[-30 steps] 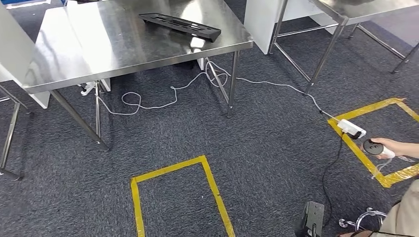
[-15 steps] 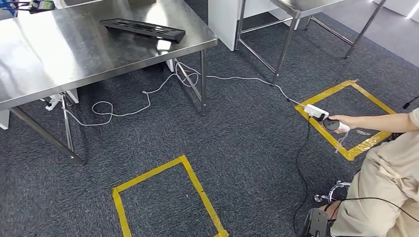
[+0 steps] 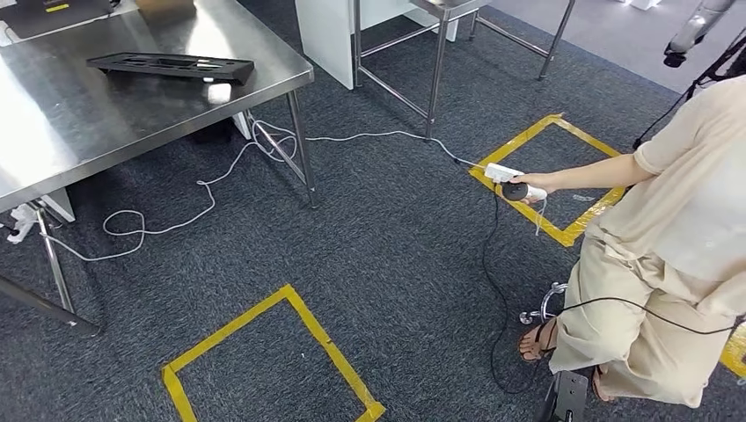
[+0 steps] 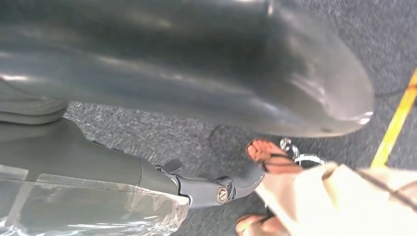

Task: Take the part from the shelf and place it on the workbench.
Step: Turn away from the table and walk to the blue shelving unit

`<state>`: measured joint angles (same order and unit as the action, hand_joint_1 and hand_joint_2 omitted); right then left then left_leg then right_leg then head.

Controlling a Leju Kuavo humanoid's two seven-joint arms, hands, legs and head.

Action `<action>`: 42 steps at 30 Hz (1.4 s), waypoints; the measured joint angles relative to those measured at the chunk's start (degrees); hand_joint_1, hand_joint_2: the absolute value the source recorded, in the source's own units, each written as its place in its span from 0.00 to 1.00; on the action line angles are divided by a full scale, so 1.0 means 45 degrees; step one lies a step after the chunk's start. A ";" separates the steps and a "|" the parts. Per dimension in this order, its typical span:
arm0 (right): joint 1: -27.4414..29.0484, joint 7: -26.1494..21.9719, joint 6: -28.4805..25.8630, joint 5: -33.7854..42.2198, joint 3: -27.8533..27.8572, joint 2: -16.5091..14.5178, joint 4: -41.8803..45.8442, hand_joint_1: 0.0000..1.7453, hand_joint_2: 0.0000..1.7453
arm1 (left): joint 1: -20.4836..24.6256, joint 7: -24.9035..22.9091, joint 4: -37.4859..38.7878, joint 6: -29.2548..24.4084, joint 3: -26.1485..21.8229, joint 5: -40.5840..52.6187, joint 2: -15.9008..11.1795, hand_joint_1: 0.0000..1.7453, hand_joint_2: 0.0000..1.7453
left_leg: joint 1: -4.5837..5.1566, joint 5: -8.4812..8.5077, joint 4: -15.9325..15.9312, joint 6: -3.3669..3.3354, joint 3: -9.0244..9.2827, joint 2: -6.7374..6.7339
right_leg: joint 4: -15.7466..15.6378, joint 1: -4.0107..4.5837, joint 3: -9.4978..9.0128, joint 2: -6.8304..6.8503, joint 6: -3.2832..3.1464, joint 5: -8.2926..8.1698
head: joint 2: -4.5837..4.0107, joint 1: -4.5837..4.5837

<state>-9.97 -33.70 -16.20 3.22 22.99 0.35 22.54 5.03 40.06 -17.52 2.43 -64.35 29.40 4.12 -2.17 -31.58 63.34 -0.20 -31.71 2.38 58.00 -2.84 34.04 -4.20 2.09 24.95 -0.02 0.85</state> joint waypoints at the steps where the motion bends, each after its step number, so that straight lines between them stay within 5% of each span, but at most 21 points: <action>1: -0.0003 0.0004 0.0001 0.0001 0.0002 0.0006 -0.0001 0.00 0.00 | 0.0000 0.0001 0.0001 0.0008 0.0000 0.0001 0.0001 0.00 0.00 | -0.0019 0.0210 -0.0649 -0.0002 0.0321 0.0251 | -0.0001 0.0033 0.0030 -0.0133 0.0075 -0.0044 | 0.0000 -0.0012; 3: 0.0003 0.0004 0.0006 0.0004 0.0006 0.0038 -0.0004 0.00 0.00 | -0.0003 0.0004 0.0004 0.0022 0.0000 0.0004 0.0011 0.00 0.00 | 0.0061 0.0292 -0.1088 -0.0051 0.0497 0.0472 | -0.0067 0.0108 0.0120 -0.0364 0.0289 -0.0172 | 0.0000 -0.0043; 5: 0.0038 0.0004 0.0012 0.0003 0.0011 0.0069 -0.0012 0.00 0.00 | 0.0012 0.0005 0.0001 0.0023 0.0000 0.0004 0.0019 0.00 0.00 | 0.0185 0.0456 -0.1144 -0.0292 0.0462 0.0140 | -0.0153 0.0114 0.0253 -0.0487 0.0519 -0.0308 | 0.0000 -0.0061; 6: 0.0060 0.0005 0.0013 0.0003 0.0013 0.0075 -0.0017 0.00 0.00 | 0.0025 0.0007 0.0000 0.0023 0.0000 0.0004 0.0024 0.00 0.00 | 0.0229 0.0552 -0.1203 -0.0448 0.0439 -0.0019 | -0.0043 0.0119 0.0372 -0.0294 0.0559 -0.0251 | 0.0000 -0.0071; 9: 0.0049 0.0010 0.0023 0.0003 0.0015 0.0067 -0.0029 0.00 0.00 | 0.0004 0.0014 -0.0001 0.0023 -0.0001 0.0004 0.0028 0.00 0.00 | 0.0342 0.0762 -0.1304 -0.0786 0.0281 -0.0567 | 0.1866 0.0143 0.1275 0.0649 0.0384 0.0794 | 0.0000 -0.0148; 11: 0.0053 0.0012 0.0032 0.0003 0.0015 0.0073 -0.0033 0.00 0.00 | -0.0019 0.0015 -0.0001 0.0023 -0.0004 0.0001 0.0028 0.00 0.00 | 0.0454 0.0825 -0.1296 -0.0871 0.0157 -0.0954 | 0.3412 0.0181 0.1848 0.0786 0.0376 0.1457 | 0.0000 -0.0171; 12: 0.0071 0.0013 0.0034 0.0004 0.0015 0.0077 -0.0035 0.00 0.00 | -0.0019 0.0015 -0.0001 0.0023 -0.0005 0.0001 0.0030 0.00 0.00 | 0.0507 0.0848 -0.1293 -0.0893 0.0112 -0.1128 | 0.3586 0.0216 0.1798 0.0799 0.0421 0.1525 | 0.0000 -0.0177; 14: 0.0095 0.0015 0.0038 0.0006 0.0016 0.0091 -0.0039 0.00 0.00 | -0.0016 0.0015 -0.0001 0.0035 -0.0005 0.0002 0.0045 0.00 0.00 | 0.0605 0.0874 -0.1291 -0.0910 0.0082 -0.1454 | 0.2410 0.0330 0.0873 0.0968 0.0491 0.1205 | 0.0000 -0.0190; 17: 0.0061 0.0081 0.0027 0.0086 0.0077 0.0151 -0.0042 0.00 0.00 | -0.0003 0.0016 -0.0001 0.0089 -0.0005 0.0015 0.0078 0.00 0.00 | 0.0766 0.0845 -0.1261 -0.0854 0.0135 -0.1891 | 0.0021 0.0598 -0.0589 0.1778 0.0171 0.0722 | 0.0000 -0.0176; 20: 0.0127 0.0231 -0.0012 0.0247 0.0288 0.0232 -0.0112 0.00 0.00 | 0.0074 0.0015 -0.0002 0.0095 -0.0005 0.0048 0.0098 0.00 0.00 | 0.0793 0.0792 -0.1214 -0.0721 0.0173 -0.2183 | -0.0269 0.0582 -0.0665 0.1593 -0.0160 0.0545 | 0.0000 -0.0162; 22: 0.0180 0.0331 -0.0026 0.0338 0.0446 0.0268 -0.0217 0.00 0.00 | 0.0138 0.0015 -0.0005 0.0086 -0.0002 0.0114 0.0102 0.00 0.00 | 0.0717 0.0441 -0.0796 -0.0531 0.0020 -0.1675 | -0.0349 0.0398 -0.0685 0.1342 -0.0324 0.0416 | 0.0000 -0.0140; 24: 0.0163 0.0381 -0.0028 0.0387 0.0580 0.0267 -0.0310 0.00 0.00 | 0.0145 0.0012 -0.0002 0.0063 0.0000 0.0182 0.0085 0.00 0.00 | 0.0593 -0.0420 0.0479 -0.0333 -0.0485 -0.0872 | -0.0373 0.0311 -0.0620 0.1085 -0.0458 0.0284 | 0.0000 -0.0111; 26: 0.0165 0.0387 -0.0018 0.0424 0.0696 0.0267 -0.0392 0.00 0.00 | 0.0133 -0.0008 0.0010 0.0039 0.0000 0.0227 0.0073 0.00 0.00 | 0.0437 -0.1106 0.1957 -0.0195 -0.1076 -0.0579 | -0.0357 0.0285 -0.0518 0.0768 -0.0479 0.0189 | 0.0000 -0.0103; 28: 0.0213 0.0386 0.0018 0.0476 0.0816 0.0268 -0.0476 0.00 0.00 | 0.0148 -0.0035 0.0018 0.0018 0.0001 0.0266 0.0070 0.00 0.00 | 0.0237 -0.0860 0.2054 -0.0042 -0.1045 -0.0526 | -0.0325 0.0219 -0.0471 0.0418 -0.0402 0.0135 | 0.0000 -0.0100; 30: 0.0226 0.0379 0.0090 0.0523 0.0912 0.0268 -0.0532 0.00 0.00 | 0.0181 -0.0059 0.0022 -0.0011 0.0004 0.0283 0.0073 0.00 0.00 | -0.0020 -0.0020 0.0591 0.0156 -0.0299 -0.0236 | -0.0224 0.0137 -0.0418 0.0080 -0.0303 0.0115 | 0.0000 -0.0089; 32: 0.0160 0.0368 0.0154 0.0536 0.0952 0.0271 -0.0554 0.00 0.00 | 0.0213 -0.0093 0.0042 -0.0035 0.0006 0.0288 0.0080 0.00 0.00 | -0.0143 0.0380 -0.0623 0.0251 0.0228 0.0275 | -0.0036 0.0164 -0.0221 -0.0236 -0.0094 0.0103 | 0.0000 -0.0062; 33: 0.0130 0.0364 0.0172 0.0531 0.0959 0.0269 -0.0559 0.00 0.00 | 0.0229 -0.0107 0.0055 -0.0042 0.0007 0.0289 0.0086 0.00 0.00 | -0.0118 0.0381 -0.0818 0.0212 0.0271 0.0420 | -0.0003 0.0200 -0.0094 -0.0385 0.0054 0.0060 | 0.0000 -0.0056; 35: 0.0125 0.0358 0.0180 0.0517 0.0967 0.0268 -0.0574 0.00 0.00 | 0.0284 -0.0121 0.0074 -0.0053 0.0017 0.0290 0.0099 0.00 0.00 | 0.0043 0.0450 -0.0845 -0.0065 0.0194 0.0196 | -0.0079 0.0207 0.0100 -0.0628 0.0330 -0.0094 | 0.0000 -0.0068; 36: 0.0149 0.0358 0.0181 0.0511 0.0971 0.0272 -0.0588 0.00 0.00 | 0.0329 -0.0121 0.0080 -0.0056 0.0021 0.0290 0.0107 0.00 0.00 | 0.0096 0.0528 -0.0885 -0.0220 0.0180 0.0053 | -0.0056 0.0183 0.0198 -0.0492 0.0406 -0.0117 | 0.0000 -0.0075; 39: 0.0084 0.0346 0.0202 0.0476 0.0981 0.0248 -0.0629 0.00 0.00 | 0.0395 -0.0121 0.0086 -0.0061 0.0024 0.0289 0.0106 0.00 0.00 | 0.0172 0.0708 -0.0980 -0.0591 0.0084 -0.0456 | 0.1353 0.0174 0.0930 0.0549 0.0316 0.0594 | 0.0000 -0.0175; 42: 0.0014 0.0319 0.0211 0.0452 0.0982 0.0238 -0.0635 0.00 0.00 | 0.0393 -0.0121 0.0092 -0.0063 0.0025 0.0285 0.0096 0.00 0.00 | 0.0301 0.0772 -0.0972 -0.0718 -0.0065 -0.1020 | 0.3457 0.0213 0.1783 0.0792 0.0297 0.1446 | 0.0000 -0.0208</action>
<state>-9.90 -32.26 -15.25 5.25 27.41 1.42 19.68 6.80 39.52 -17.11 2.15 -64.23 30.69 4.55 -0.81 -28.10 58.97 -3.43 -32.01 -2.21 73.56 -1.88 42.06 -0.64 3.42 31.46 -0.02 -0.09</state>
